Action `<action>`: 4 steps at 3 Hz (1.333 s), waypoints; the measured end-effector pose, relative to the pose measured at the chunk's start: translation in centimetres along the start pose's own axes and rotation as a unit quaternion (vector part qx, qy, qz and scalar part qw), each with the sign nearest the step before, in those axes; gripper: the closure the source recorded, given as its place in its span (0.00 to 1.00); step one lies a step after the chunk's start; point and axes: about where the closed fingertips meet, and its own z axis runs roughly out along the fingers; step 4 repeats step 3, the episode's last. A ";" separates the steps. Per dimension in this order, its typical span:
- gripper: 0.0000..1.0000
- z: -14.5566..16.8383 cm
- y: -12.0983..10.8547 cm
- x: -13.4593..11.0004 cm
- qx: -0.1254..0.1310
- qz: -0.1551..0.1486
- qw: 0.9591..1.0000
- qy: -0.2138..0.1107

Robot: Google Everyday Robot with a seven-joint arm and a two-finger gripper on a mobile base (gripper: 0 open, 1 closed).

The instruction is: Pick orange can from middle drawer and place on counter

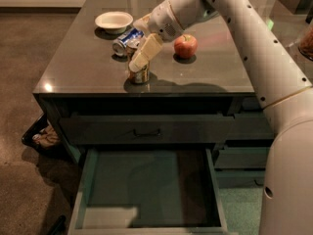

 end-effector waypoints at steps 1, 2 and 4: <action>0.00 -0.6 0.0 -0.5 0.011 -0.006 1.000 0.000; 0.00 -4.9 0.2 -2.5 0.077 -0.033 0.996 0.028; 0.00 -12.1 2.1 -7.5 0.165 -0.075 0.982 0.055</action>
Offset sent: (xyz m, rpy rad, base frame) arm -0.0301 -0.0687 0.1552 -0.1346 -0.3806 -0.2285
